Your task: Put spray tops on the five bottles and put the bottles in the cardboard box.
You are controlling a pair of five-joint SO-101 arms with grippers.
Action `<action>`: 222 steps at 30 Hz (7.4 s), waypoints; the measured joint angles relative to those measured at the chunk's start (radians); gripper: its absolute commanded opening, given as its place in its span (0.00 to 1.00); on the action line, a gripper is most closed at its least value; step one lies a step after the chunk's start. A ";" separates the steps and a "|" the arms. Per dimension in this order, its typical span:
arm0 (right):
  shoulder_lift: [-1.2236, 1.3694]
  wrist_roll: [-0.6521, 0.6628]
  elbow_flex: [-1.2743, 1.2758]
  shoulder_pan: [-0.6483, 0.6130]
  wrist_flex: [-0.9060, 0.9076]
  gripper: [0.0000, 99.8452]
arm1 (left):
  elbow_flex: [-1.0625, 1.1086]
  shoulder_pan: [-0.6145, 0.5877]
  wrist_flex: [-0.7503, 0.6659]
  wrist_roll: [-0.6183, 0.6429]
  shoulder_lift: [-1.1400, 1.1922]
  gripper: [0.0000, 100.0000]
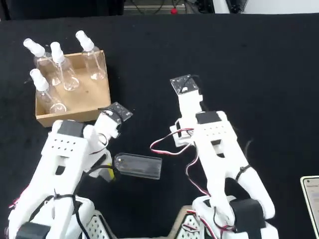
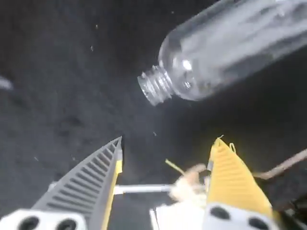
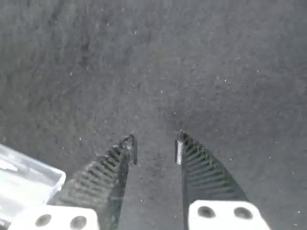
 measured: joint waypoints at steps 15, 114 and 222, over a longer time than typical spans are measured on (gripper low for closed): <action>0.020 0.000 0.003 0.000 -0.011 0.13 | 0.192 -0.002 -0.485 0.186 0.021 0.28; -0.141 -0.120 0.080 0.239 0.005 0.13 | 0.242 0.342 -0.629 0.847 0.034 0.06; -0.135 -0.279 0.072 -0.997 -0.018 0.21 | -0.410 -1.321 -0.023 -0.339 0.196 0.10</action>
